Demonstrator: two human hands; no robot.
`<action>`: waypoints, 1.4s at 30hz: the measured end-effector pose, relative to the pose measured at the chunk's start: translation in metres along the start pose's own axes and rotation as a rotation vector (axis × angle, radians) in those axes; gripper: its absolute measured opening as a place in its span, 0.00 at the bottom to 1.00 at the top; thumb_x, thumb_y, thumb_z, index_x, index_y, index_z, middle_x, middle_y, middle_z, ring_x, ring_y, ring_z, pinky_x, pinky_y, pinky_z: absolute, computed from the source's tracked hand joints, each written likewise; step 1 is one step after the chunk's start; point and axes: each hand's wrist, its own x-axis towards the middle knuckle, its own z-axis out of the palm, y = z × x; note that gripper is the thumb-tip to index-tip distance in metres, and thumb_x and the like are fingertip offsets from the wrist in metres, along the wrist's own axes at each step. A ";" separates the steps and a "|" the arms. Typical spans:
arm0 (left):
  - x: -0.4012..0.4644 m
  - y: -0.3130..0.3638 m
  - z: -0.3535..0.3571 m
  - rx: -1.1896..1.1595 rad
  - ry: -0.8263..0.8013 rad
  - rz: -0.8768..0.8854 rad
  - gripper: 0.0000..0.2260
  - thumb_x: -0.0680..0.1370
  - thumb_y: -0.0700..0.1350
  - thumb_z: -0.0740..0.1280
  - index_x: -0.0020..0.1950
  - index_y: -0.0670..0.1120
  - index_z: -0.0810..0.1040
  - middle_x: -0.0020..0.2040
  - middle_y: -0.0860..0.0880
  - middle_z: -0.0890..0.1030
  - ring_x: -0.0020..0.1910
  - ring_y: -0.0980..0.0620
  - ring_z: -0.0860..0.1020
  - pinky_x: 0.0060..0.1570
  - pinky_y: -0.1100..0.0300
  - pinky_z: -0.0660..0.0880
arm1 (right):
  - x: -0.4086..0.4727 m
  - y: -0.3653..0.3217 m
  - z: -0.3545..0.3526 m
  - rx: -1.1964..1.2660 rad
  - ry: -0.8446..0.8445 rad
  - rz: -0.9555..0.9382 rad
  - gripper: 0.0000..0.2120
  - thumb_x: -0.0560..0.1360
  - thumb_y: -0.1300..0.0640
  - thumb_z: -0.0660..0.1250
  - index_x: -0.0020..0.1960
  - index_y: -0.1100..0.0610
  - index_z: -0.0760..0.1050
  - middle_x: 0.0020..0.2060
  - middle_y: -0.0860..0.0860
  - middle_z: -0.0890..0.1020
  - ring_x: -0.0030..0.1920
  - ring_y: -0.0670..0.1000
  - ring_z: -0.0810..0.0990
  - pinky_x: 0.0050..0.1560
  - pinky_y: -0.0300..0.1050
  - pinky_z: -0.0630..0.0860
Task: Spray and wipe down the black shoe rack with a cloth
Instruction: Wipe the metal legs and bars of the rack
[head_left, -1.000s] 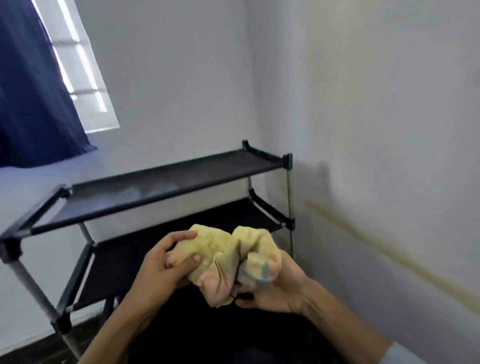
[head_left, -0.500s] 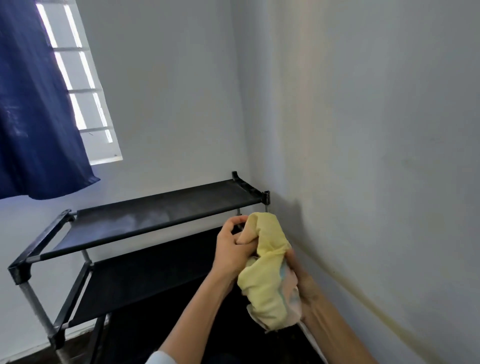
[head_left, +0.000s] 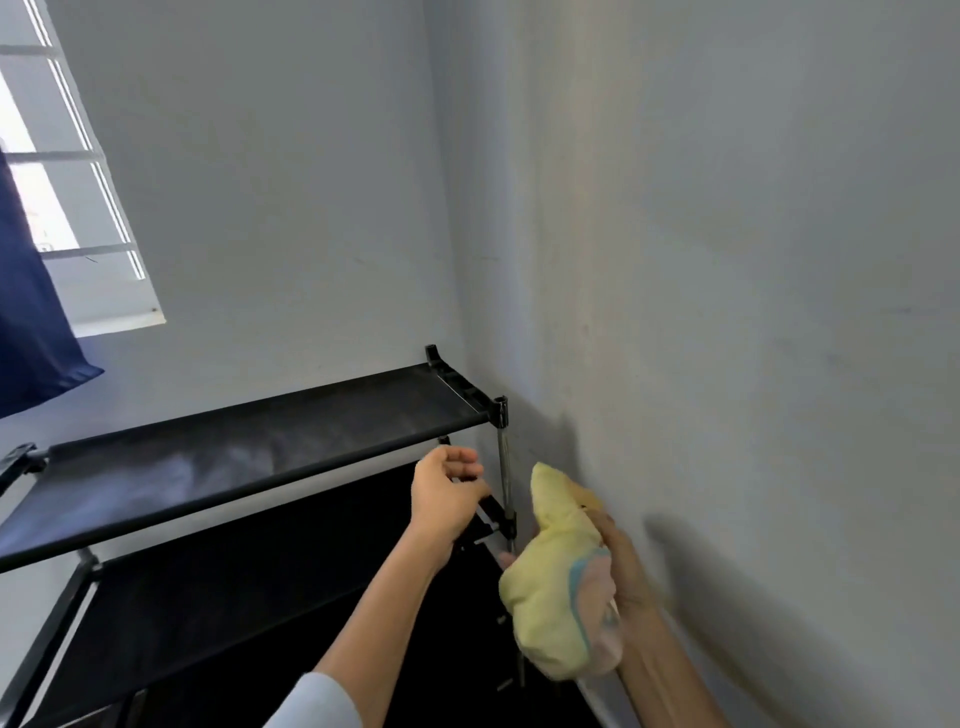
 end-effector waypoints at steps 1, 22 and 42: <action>0.008 0.003 0.000 0.017 -0.002 0.035 0.12 0.72 0.30 0.68 0.49 0.45 0.76 0.48 0.45 0.80 0.49 0.48 0.78 0.48 0.58 0.76 | 0.003 -0.003 0.001 -0.032 0.008 -0.014 0.12 0.80 0.52 0.59 0.54 0.59 0.75 0.52 0.62 0.80 0.47 0.58 0.83 0.49 0.54 0.81; 0.120 0.013 -0.005 0.586 -0.451 0.434 0.35 0.68 0.20 0.52 0.70 0.45 0.71 0.67 0.48 0.74 0.68 0.53 0.70 0.65 0.67 0.64 | 0.090 0.038 0.040 -1.606 0.117 -1.248 0.18 0.72 0.60 0.58 0.58 0.58 0.80 0.51 0.53 0.83 0.47 0.57 0.81 0.39 0.48 0.81; 0.122 0.007 0.000 0.530 -0.373 0.437 0.34 0.69 0.19 0.54 0.68 0.46 0.73 0.65 0.48 0.76 0.66 0.54 0.72 0.59 0.73 0.65 | 0.090 0.020 0.054 -1.536 0.178 -1.207 0.28 0.65 0.71 0.74 0.64 0.59 0.77 0.58 0.57 0.81 0.51 0.59 0.83 0.41 0.46 0.81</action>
